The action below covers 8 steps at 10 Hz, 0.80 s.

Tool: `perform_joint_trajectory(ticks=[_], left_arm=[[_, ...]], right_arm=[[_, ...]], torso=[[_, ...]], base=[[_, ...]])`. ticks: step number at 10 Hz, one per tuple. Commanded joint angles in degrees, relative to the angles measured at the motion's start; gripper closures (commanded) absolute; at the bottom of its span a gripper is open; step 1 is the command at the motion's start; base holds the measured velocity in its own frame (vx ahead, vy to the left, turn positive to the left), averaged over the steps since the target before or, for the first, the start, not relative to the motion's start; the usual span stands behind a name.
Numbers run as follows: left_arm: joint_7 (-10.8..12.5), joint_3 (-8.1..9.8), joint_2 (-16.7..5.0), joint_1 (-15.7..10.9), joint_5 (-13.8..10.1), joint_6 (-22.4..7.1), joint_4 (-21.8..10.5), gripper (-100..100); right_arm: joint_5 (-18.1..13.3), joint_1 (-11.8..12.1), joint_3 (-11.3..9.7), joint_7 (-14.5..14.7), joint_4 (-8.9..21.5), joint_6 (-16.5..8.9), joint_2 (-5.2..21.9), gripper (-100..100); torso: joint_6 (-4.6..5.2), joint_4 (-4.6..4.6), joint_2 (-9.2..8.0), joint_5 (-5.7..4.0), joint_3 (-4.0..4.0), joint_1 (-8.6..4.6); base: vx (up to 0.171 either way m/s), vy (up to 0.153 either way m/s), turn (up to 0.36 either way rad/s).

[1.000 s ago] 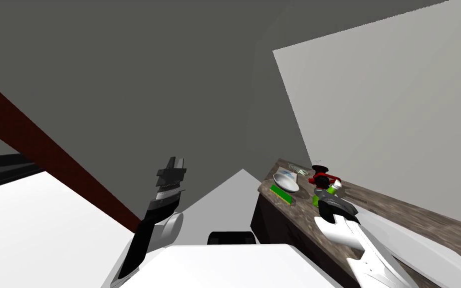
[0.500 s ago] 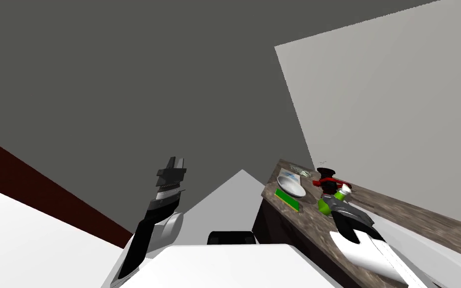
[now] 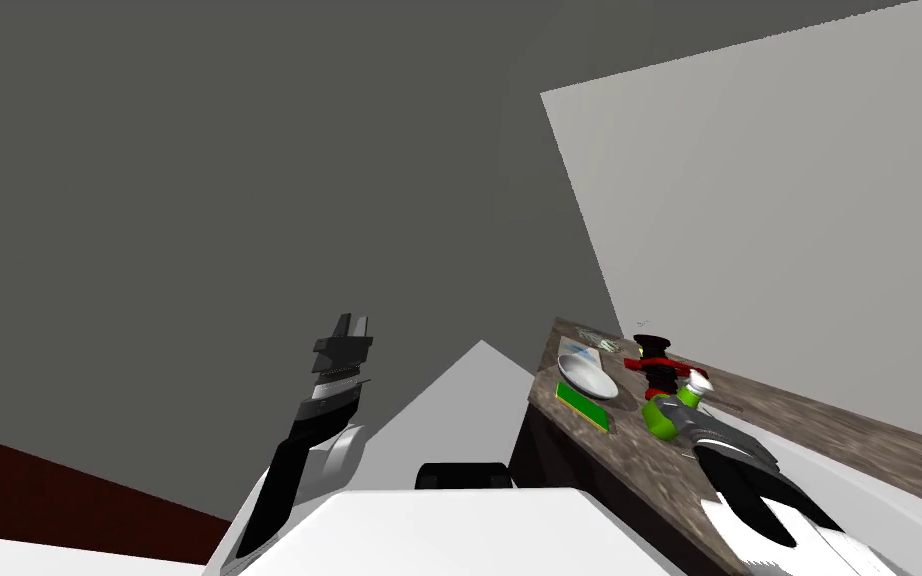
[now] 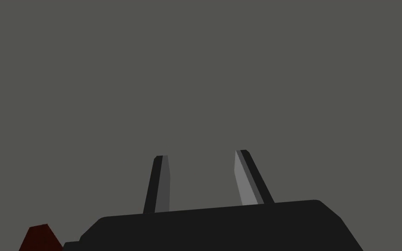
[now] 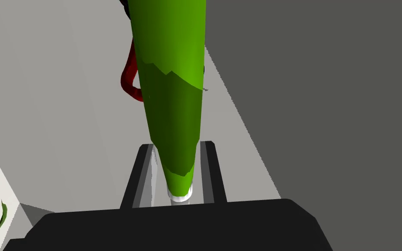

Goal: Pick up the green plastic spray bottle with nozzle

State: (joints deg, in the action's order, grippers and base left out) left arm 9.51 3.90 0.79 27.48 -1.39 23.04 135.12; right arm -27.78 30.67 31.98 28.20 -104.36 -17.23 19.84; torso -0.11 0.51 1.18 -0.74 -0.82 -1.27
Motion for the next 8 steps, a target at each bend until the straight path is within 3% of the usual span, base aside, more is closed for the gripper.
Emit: perform_joint_trajectory(ticks=[1, 2, 3, 5, 6, 7, 8], left_arm=[[0.0, 0.00, 0.0, 0.0, 0.0, 0.0, 0.0, 0], [0.0, -0.01, 0.0, 0.0, 0.0, 0.0, 0.0, 0], [0.0, -0.01, 0.0, 0.0, 0.0, 0.0, 0.0, 0], [0.0, -0.01, 0.0, 0.0, 0.0, 0.0, 0.0, 0], [0.0, -0.01, 0.0, 0.0, 0.0, 0.0, 0.0, 0], [0.0, -0.01, 0.0, 0.0, 0.0, 0.0, 0.0, 0], [0.0, 0.00, 0.0, 0.0, 0.0, 0.0, 0.0, 0]], right_arm=[[2.9, 2.9, -0.2, 0.1, -0.7, 1.8, 1.2, 100], [4.1, 4.7, -0.2, 0.1, -0.7, 1.8, 1.2, 100], [6.1, 6.6, -1.1, 0.3, -3.5, 4.5, 3.5, 100], [9.7, 10.1, -1.1, 0.3, -3.8, 4.5, 3.5, 100], [9.7, 11.8, -1.1, 0.3, -3.8, 4.5, 3.5, 100], [9.2, 10.6, -1.1, 0.3, -3.6, 4.8, 3.3, 100], [9.3, 10.8, -1.1, 0.3, -3.5, 4.9, 3.2, 0]], torso=[[0.00, 0.00, 0.00, 0.00, 0.00, 0.00], [-0.10, 0.06, 0.14, -0.05, -0.10, 0.15], [-0.12, 0.05, 0.06, -0.09, -0.06, 0.03], [-0.20, 0.08, 0.34, 0.01, -0.21, 0.37], [-0.19, 0.03, 0.08, -0.07, -0.07, 0.02], [-0.08, -0.02, -0.22, -0.14, 0.10, -0.26], [-0.11, -0.07, -0.32, -0.13, 0.17, -0.32]], base=[[0.163, 0.106, -0.164], [0.103, 0.073, 0.018], [0.197, 0.156, -0.250], [0.132, 0.091, -0.056], [0.009, 0.001, 0.046], [0.000, 0.000, 0.000], [0.000, 0.000, 0.000]])
